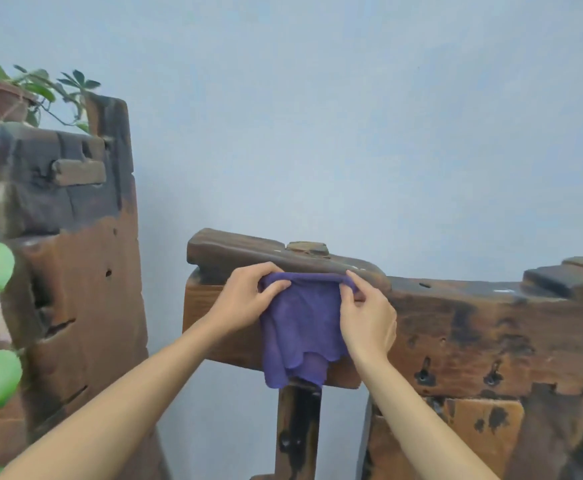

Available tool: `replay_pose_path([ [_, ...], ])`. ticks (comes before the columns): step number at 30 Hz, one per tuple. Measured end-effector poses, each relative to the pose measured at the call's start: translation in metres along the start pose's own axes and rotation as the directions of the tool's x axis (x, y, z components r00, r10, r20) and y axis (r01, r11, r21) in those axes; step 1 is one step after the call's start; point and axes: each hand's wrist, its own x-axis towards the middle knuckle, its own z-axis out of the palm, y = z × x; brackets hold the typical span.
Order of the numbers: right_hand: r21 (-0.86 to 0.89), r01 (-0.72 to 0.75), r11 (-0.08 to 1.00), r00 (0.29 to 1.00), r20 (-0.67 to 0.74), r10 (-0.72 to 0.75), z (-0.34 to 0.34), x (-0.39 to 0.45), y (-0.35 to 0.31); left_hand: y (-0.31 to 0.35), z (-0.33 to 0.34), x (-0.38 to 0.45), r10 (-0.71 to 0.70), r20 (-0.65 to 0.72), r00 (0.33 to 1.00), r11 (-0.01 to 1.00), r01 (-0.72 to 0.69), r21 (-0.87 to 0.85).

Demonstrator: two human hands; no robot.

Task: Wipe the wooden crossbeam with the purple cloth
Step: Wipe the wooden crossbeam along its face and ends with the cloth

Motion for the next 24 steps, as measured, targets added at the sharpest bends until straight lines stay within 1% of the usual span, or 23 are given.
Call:
replay_pose_path([
  [2,0.086,0.029,0.996,0.998,-0.058,-0.024,0.007,0.009,-0.012,-0.001,-0.001,0.012,0.028,-0.016,0.999,1.0,-0.028,-0.005],
  [3,0.12,0.06,0.991,0.997,-0.059,-0.053,0.012,0.011,-0.014,-0.003,0.0,0.014,0.045,-0.017,0.999,0.999,-0.045,0.001],
  [4,0.132,0.098,0.986,0.995,-0.015,-0.097,0.02,0.01,-0.013,-0.007,0.001,0.014,0.057,-0.019,0.998,0.998,-0.057,0.008],
  [6,0.096,0.202,0.975,0.963,0.16,-0.215,0.037,0.003,-0.001,-0.017,0.005,0.012,0.062,-0.046,0.997,0.997,-0.06,0.043],
  [7,0.061,0.27,0.961,0.928,0.248,-0.277,0.047,-0.002,0.007,-0.024,0.006,0.012,0.046,-0.072,0.996,0.997,-0.041,0.072],
  [8,0.023,0.357,0.934,0.888,0.3,-0.347,0.059,-0.007,0.018,-0.03,0.006,0.012,0.025,-0.102,0.995,0.995,-0.015,0.1],
  [9,-0.025,0.443,0.896,0.854,0.316,-0.414,0.068,-0.012,0.028,-0.036,0.005,0.013,0.006,-0.13,0.991,0.991,0.012,0.133],
  [10,-0.086,0.505,0.859,0.835,0.302,-0.461,0.079,-0.015,0.036,-0.043,0.003,0.015,-0.007,-0.153,0.988,0.986,0.033,0.166],
  [11,-0.146,0.53,0.835,0.835,0.265,-0.483,0.087,-0.018,0.042,-0.048,0.002,0.015,-0.001,-0.16,0.987,0.981,0.033,0.193],
  [13,-0.236,0.513,0.825,0.858,0.162,-0.487,0.104,-0.016,0.042,-0.057,0.001,0.014,0.073,-0.142,0.987,0.963,-0.033,0.268],
  [15,-0.334,0.527,0.781,0.844,0.101,-0.526,0.117,-0.004,0.029,-0.065,-0.003,0.012,0.15,-0.164,0.975,0.932,-0.085,0.351],
  [16,-0.378,0.545,0.748,0.826,0.087,-0.558,0.123,0.003,0.019,-0.069,-0.007,0.011,0.166,-0.213,0.963,0.924,-0.076,0.376],
  [18,-0.399,0.571,0.717,0.802,0.087,-0.59,0.133,0.016,-0.009,-0.081,-0.022,0.014,0.138,-0.361,0.922,0.921,0.015,0.39],
  [19,-0.39,0.568,0.725,0.807,0.091,-0.583,0.137,0.02,-0.024,-0.088,-0.03,0.02,0.09,-0.44,0.893,0.923,0.092,0.375],
  [20,-0.378,0.552,0.743,0.821,0.092,-0.563,0.14,0.024,-0.04,-0.097,-0.037,0.029,0.002,-0.498,0.867,0.919,0.195,0.344],
  [21,-0.385,0.541,0.747,0.832,0.118,-0.542,0.15,0.027,-0.056,-0.111,-0.044,0.037,-0.136,-0.532,0.836,0.905,0.323,0.277],
  [22,-0.426,0.528,0.735,0.845,0.175,-0.506,0.151,0.032,-0.071,-0.119,-0.047,0.048,-0.3,-0.516,0.802,0.886,0.435,0.163],
  [23,-0.453,0.531,0.716,0.847,0.266,-0.459,0.153,0.038,-0.085,-0.124,-0.05,0.056,-0.48,-0.446,0.755,0.853,0.52,-0.038],
  [24,-0.435,0.546,0.716,0.832,0.381,-0.403,0.158,0.046,-0.099,-0.128,-0.051,0.06,-0.632,-0.341,0.696,0.775,0.547,-0.318],
])
